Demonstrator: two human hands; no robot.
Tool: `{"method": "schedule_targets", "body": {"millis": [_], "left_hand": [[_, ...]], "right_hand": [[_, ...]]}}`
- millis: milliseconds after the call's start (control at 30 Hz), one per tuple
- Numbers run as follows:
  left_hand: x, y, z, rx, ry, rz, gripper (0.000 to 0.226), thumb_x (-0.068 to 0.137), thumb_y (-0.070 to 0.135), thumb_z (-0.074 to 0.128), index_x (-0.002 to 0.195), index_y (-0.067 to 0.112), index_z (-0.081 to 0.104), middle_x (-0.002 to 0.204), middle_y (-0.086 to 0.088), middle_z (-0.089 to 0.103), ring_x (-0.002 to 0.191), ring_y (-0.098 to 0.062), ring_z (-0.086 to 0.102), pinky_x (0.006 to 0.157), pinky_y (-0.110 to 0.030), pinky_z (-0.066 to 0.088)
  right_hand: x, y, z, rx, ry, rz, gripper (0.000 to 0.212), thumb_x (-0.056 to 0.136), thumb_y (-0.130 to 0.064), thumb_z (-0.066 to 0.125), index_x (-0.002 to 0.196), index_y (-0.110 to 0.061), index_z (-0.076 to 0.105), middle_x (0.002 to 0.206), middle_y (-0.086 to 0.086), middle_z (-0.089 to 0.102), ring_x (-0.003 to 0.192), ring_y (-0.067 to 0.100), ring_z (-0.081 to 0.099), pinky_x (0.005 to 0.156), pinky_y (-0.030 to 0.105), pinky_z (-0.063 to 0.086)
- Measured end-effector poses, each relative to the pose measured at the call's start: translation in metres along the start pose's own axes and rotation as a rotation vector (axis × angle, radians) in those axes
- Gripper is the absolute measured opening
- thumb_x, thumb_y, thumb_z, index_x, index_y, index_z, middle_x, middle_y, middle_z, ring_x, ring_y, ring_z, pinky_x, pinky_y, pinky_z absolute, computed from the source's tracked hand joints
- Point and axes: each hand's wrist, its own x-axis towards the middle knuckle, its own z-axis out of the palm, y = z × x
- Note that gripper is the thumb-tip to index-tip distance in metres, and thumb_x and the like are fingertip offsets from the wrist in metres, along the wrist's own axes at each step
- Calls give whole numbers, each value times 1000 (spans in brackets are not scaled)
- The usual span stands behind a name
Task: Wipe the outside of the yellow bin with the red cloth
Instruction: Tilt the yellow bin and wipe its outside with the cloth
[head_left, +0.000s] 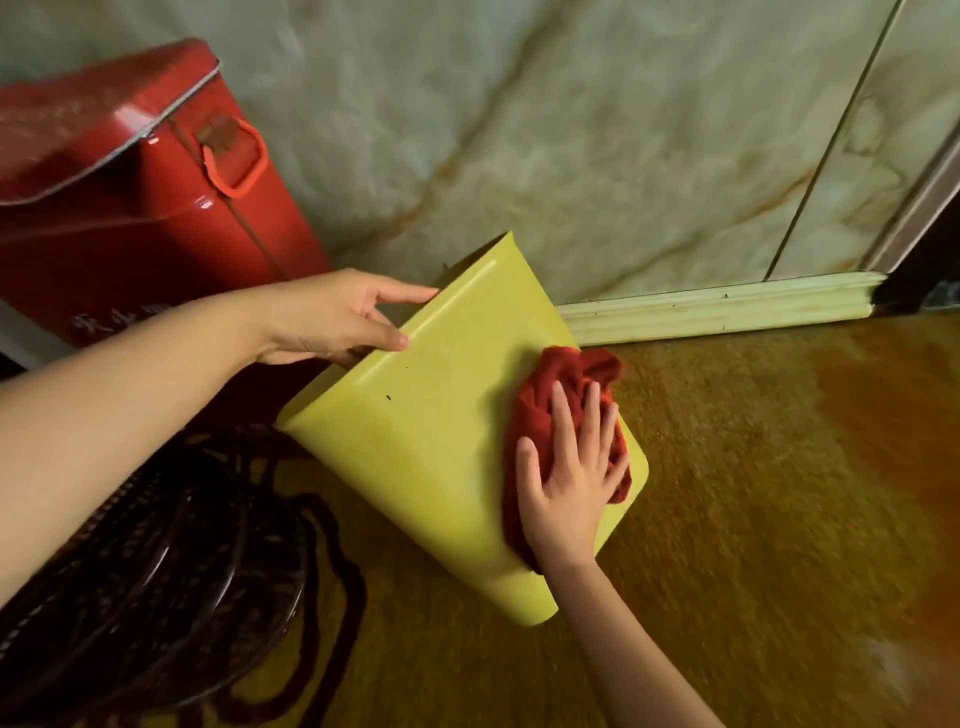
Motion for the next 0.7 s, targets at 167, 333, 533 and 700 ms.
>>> {"method": "schedule_targets", "body": {"millis": [167,333,533,700], "left_hand": [[6,14,9,-3,-58,13,57,84,4,54,126,39,39,69,6,75,62,-5,67,54,-21,54],[11,17,16,-69,-106,26,43,86,5,51,111,40,54,73,5,75,64,-5,67,59,-21,55],[1,-1,-1,-117,15,-36,55,84,3,53,131,30,43,85,2,74,61,-2,66,57,-17,52],[12,24,19,-66,-105,23,54,84,7,55,129,35,44,87,11,72,73,-3,68,61,-21,55]], "right_hand": [[-1,-13,-10,266,144,235,55,86,-47,35,138,-43,22,156,-10,5,148,20,4,117,55,7],[56,-92,1,303,139,-165,54,86,-33,47,139,-37,38,160,-2,14,148,20,10,116,49,10],[39,11,-14,264,156,338,47,90,-25,53,136,-33,44,155,1,29,142,20,27,118,53,12],[5,43,-22,366,305,503,47,93,-29,45,138,-38,36,155,3,27,142,18,24,107,33,21]]}}
